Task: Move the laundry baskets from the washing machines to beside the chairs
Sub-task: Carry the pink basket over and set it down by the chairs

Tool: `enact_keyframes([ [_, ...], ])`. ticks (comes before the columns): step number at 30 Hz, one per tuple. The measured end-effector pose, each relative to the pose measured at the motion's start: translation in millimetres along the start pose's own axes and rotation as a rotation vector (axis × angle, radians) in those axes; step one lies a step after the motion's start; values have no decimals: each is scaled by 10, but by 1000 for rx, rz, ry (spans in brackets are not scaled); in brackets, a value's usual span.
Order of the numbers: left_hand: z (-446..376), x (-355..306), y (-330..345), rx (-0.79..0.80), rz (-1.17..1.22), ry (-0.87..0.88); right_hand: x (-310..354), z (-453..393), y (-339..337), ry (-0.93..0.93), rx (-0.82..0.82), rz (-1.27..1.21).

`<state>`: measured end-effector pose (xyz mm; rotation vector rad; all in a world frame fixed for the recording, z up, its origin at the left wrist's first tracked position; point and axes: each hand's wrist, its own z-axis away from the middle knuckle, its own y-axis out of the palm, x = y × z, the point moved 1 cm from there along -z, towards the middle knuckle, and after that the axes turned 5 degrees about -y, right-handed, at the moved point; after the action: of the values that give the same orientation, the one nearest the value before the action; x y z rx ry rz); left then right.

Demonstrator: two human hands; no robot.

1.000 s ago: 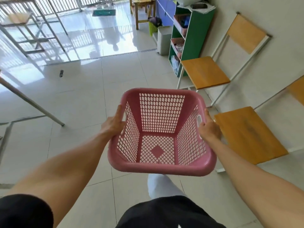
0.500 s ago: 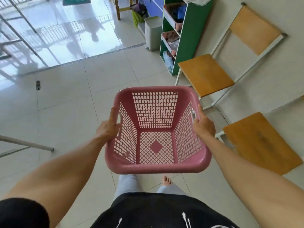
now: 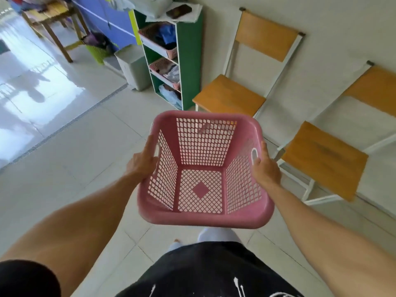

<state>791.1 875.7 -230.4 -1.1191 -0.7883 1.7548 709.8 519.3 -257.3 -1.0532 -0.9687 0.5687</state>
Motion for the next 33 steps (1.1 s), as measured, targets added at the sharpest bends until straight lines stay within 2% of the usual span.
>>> enact_keyframes([
  [4,-586,-34,-150,-8,-56,70,199,-173,149,84,-69,-46],
  [9,-1236,-49,-224,-48,-77,104,356,-530,490,174,-75,-106],
  [15,-1955,-107,-364,-7,-131,137,611,-922,778,251,-12,-129],
  [21,-2536,-408,-442,99,-213,166,704,-1187,870,387,15,-182],
  [26,-3159,-557,-291,204,-286,254,795,-1285,981,562,43,-232],
  [30,-3534,-740,-102,180,-245,348,774,-1420,1234,679,-1,-240],
  [33,-3801,-836,119,193,-216,360,714,-1514,1510,695,-78,-215],
])
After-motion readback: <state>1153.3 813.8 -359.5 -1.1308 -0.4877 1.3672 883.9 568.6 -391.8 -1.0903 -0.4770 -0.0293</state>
